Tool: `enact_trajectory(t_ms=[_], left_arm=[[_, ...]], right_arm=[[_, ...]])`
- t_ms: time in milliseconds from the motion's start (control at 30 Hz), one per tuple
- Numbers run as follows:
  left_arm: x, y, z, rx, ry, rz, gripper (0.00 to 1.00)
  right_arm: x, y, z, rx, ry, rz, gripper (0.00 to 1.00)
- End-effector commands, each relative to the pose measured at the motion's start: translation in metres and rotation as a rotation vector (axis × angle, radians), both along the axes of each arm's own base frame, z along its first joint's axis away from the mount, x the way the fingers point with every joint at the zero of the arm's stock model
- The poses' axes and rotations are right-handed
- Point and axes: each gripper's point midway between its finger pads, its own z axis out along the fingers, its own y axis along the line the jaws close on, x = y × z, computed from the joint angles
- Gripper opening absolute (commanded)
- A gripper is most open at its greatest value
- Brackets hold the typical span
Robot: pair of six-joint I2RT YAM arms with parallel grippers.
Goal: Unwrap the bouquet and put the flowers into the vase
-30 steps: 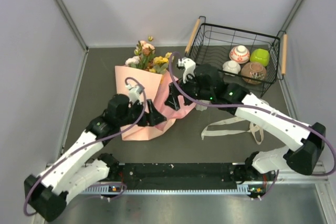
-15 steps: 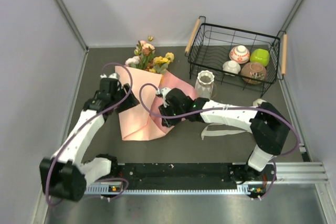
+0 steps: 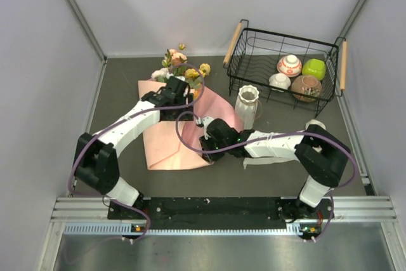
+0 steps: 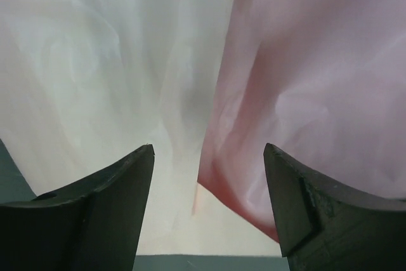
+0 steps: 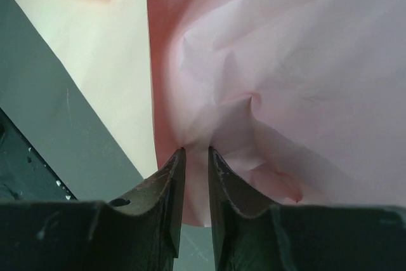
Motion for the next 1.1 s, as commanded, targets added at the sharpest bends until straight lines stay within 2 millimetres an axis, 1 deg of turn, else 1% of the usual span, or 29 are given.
enact_trajectory(t_ms=[0,33,67,100,167,233,267,367,433,467,500,533,567,600,633,667,700,733,767,800,833,867,900,933,967,1000,1033,1067], left_arm=[[0.015,0.020,-0.011,0.274,-0.005,0.036,0.72],[0.016,0.020,-0.014,0.317,-0.004,0.030,0.70],[0.020,0.016,-0.017,0.336,-0.002,0.021,0.68],[0.021,0.014,-0.019,0.350,0.002,0.009,0.67],[0.024,0.008,-0.022,0.388,-0.005,-0.007,0.67],[0.025,0.007,-0.023,0.432,-0.014,-0.010,0.68],[0.028,0.013,-0.025,0.486,-0.012,0.005,0.68],[0.032,0.015,-0.030,0.557,-0.006,0.010,0.65],[0.033,0.015,-0.034,0.569,0.005,-0.001,0.51],[0.033,0.016,-0.036,0.572,0.011,-0.006,0.42],[0.032,0.018,-0.034,0.581,0.010,-0.003,0.26],[0.032,0.021,-0.032,0.582,0.010,0.009,0.19],[0.031,0.025,-0.023,0.571,-0.004,0.022,0.14],[0.030,0.030,-0.018,0.563,-0.012,0.034,0.03],[0.031,0.040,-0.013,0.563,-0.016,0.060,0.00],[0.029,0.049,-0.002,0.556,-0.036,0.083,0.00],[0.028,0.061,0.004,0.574,-0.048,0.114,0.00],[0.025,0.084,0.009,0.596,-0.029,0.172,0.00],[0.020,0.099,0.019,0.587,-0.041,0.236,0.00],[0.018,0.128,0.023,0.592,-0.026,0.322,0.00],[0.010,0.146,0.022,0.603,-0.001,0.374,0.00],[0.005,0.161,0.031,0.560,-0.017,0.451,0.00],[0.000,0.189,0.031,0.523,0.007,0.546,0.00],[-0.010,0.194,0.029,0.439,0.019,0.567,0.00],[-0.008,0.201,0.029,0.366,-0.004,0.605,0.00],[-0.014,0.226,0.029,0.313,-0.004,0.690,0.00],[-0.024,0.233,0.032,0.244,-0.025,0.729,0.00],[-0.028,0.244,0.036,0.214,-0.051,0.786,0.00]], right_arm=[[0.007,0.012,0.038,0.143,-0.081,-0.020,0.19],[0.006,0.011,0.040,0.155,-0.081,-0.023,0.18],[0.006,0.013,0.050,0.191,-0.098,-0.025,0.18],[0.002,0.010,0.047,0.200,-0.083,-0.029,0.17],[-0.002,0.011,0.053,0.239,-0.082,-0.029,0.17],[-0.005,0.010,0.060,0.281,-0.083,-0.027,0.16],[-0.006,0.010,0.061,0.287,-0.085,-0.025,0.16],[-0.006,0.009,0.061,0.280,-0.090,-0.022,0.16],[-0.006,0.009,0.061,0.280,-0.094,-0.015,0.16],[-0.006,0.010,0.062,0.283,-0.094,-0.016,0.16],[-0.007,0.010,0.063,0.288,-0.093,-0.011,0.16],[-0.007,0.011,0.066,0.297,-0.096,-0.008,0.16],[-0.007,0.011,0.067,0.298,-0.094,-0.008,0.16],[-0.007,0.011,0.068,0.300,-0.097,-0.007,0.16],[-0.007,0.011,0.070,0.302,-0.099,-0.006,0.15],[-0.007,0.011,0.071,0.303,-0.103,-0.006,0.15],[-0.006,0.010,0.072,0.303,-0.107,-0.005,0.16],[-0.006,0.010,0.072,0.301,-0.109,-0.004,0.16],[-0.006,0.010,0.073,0.298,-0.111,-0.003,0.16],[-0.006,0.011,0.074,0.299,-0.114,0.004,0.16],[-0.006,0.011,0.074,0.298,-0.113,0.005,0.16],[-0.006,0.013,0.074,0.299,-0.109,0.012,0.16],[-0.007,0.014,0.073,0.300,-0.106,0.015,0.16],[-0.007,0.016,0.073,0.304,-0.103,0.019,0.16],[-0.008,0.019,0.075,0.317,-0.097,0.030,0.16],[-0.008,0.022,0.072,0.316,-0.087,0.037,0.16],[-0.008,0.024,0.071,0.316,-0.081,0.043,0.16],[-0.007,0.030,0.076,0.329,-0.077,0.057,0.16]])
